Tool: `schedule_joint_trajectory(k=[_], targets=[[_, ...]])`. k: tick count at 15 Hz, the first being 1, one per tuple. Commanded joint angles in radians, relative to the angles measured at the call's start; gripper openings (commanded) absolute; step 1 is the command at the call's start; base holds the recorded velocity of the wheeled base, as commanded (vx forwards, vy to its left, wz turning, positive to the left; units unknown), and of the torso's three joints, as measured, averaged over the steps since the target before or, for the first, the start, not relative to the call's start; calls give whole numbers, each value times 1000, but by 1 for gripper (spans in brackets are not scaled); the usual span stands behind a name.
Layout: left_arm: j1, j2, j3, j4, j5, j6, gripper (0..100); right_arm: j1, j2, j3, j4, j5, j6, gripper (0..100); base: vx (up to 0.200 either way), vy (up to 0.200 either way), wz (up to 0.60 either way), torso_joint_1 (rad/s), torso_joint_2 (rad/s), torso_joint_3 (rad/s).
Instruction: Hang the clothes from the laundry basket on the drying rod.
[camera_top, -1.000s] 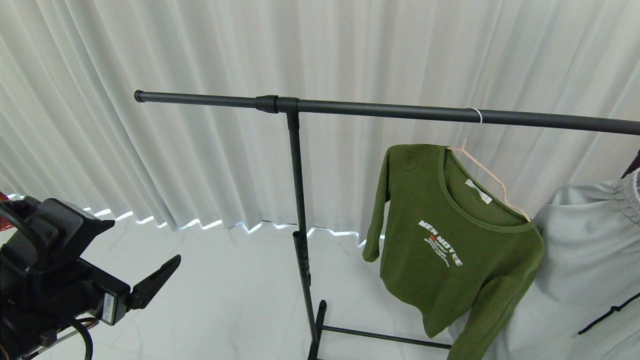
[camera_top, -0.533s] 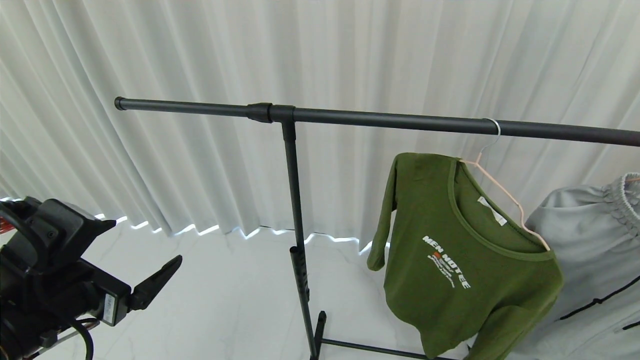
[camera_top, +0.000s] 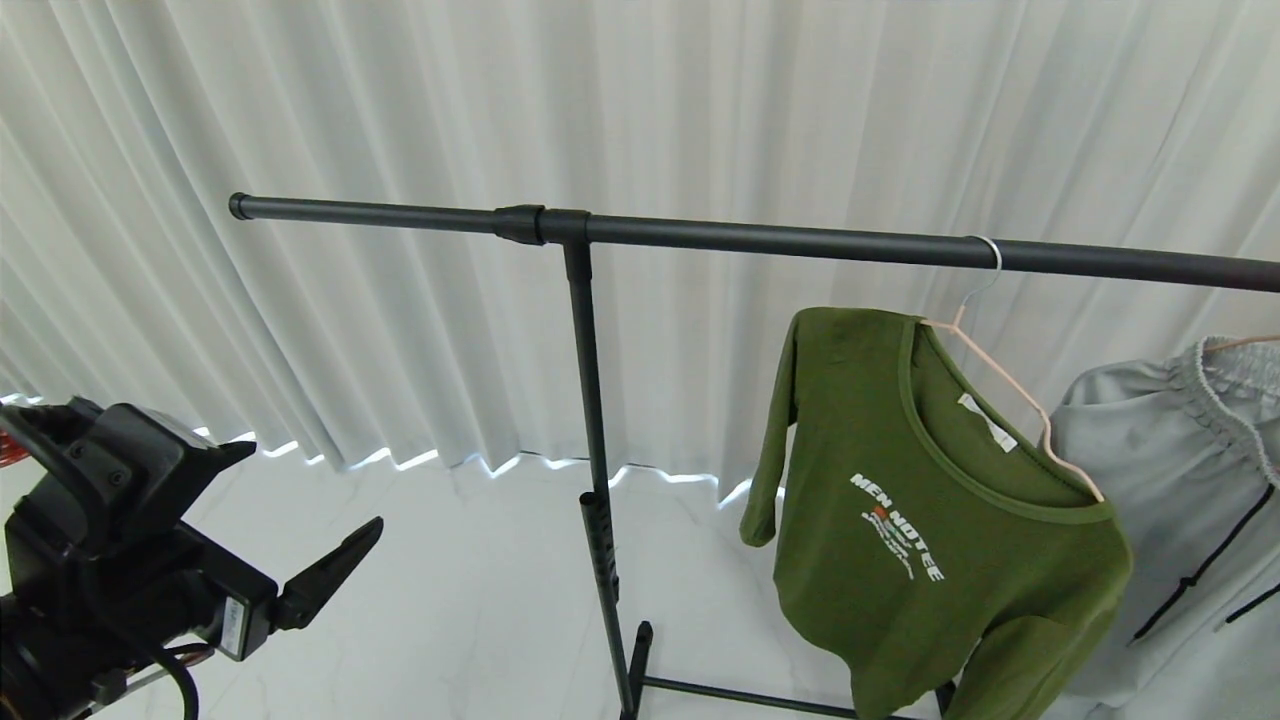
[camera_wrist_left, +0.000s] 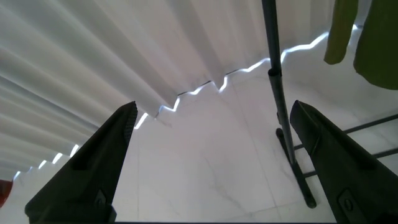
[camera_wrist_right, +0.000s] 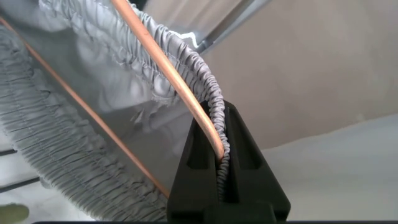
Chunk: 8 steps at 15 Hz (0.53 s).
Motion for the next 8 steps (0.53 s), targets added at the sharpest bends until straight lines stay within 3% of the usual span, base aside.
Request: schedule_joint_trajectory(k=[1, 8], targets=[[-1, 2, 0, 0, 1, 0, 100, 24, 100, -33, -7, 0, -2, 0, 0, 0, 0, 0, 0, 0], [-1, -1, 0, 0, 1, 5, 100, 154, 166, -38, -7, -8, -3, 0, 0, 0, 0, 0, 0, 0]])
